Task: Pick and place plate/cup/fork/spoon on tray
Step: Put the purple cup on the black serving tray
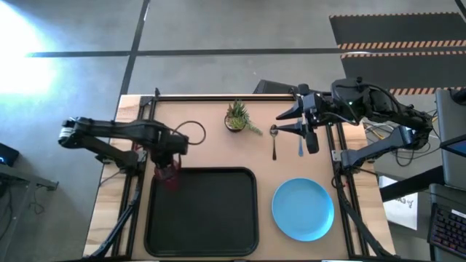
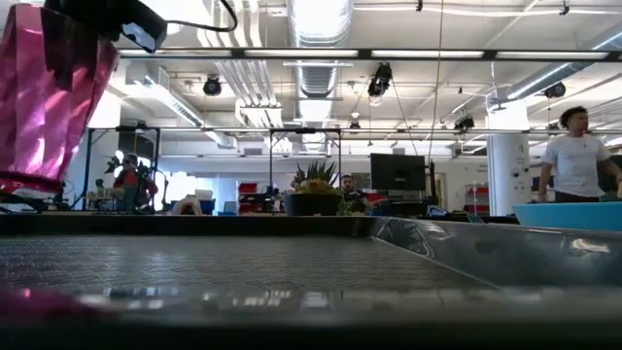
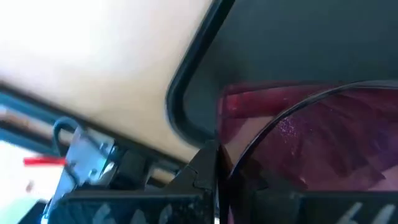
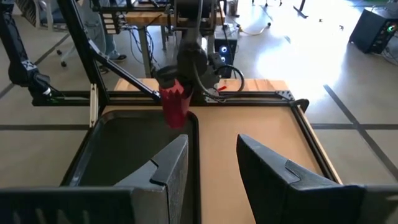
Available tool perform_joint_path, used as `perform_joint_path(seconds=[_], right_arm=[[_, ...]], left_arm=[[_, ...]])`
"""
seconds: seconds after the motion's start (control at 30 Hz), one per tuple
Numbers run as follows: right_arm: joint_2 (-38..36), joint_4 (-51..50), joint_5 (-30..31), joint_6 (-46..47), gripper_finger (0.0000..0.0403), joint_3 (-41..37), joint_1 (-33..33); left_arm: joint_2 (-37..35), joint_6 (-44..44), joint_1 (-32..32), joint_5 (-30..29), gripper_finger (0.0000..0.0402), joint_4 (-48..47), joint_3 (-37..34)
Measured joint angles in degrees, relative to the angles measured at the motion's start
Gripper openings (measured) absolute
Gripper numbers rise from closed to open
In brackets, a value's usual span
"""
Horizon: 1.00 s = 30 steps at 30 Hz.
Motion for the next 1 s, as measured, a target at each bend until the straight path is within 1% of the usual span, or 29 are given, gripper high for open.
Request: perform_joint_path(seconds=[0.1,0.33,0.47,0.7,0.87,1.0], right_arm=[[0.0,-0.1,0.0,0.0,0.0127,0.0,0.0],[0.0,-0.9,0.0,0.5,0.0127,0.0,0.0],[0.0,-1.6,-0.1,1.2,0.0127,0.0,0.0],[0.0,-1.6,-0.1,1.1,0.0127,0.0,0.0],[0.0,-1.5,-0.1,1.1,0.0127,0.0,0.0],[0.0,-1.4,-0.1,1.1,0.0127,0.0,0.0]], left_arm=[[0.9,0.0,-0.8,0.0,0.0000,4.4,-1.2],[1.5,-1.2,-1.2,0.0,0.0000,4.4,-3.3],[0.8,-2.5,-1.4,-1.4,0.0000,4.9,-5.4],[0.7,-2.9,-1.9,-1.0,0.0000,6.5,-9.1],[0.7,-2.8,-2.4,-1.2,0.0000,9.8,-9.0],[-0.1,-2.9,-2.8,-3.2,0.0000,10.9,-9.0]])
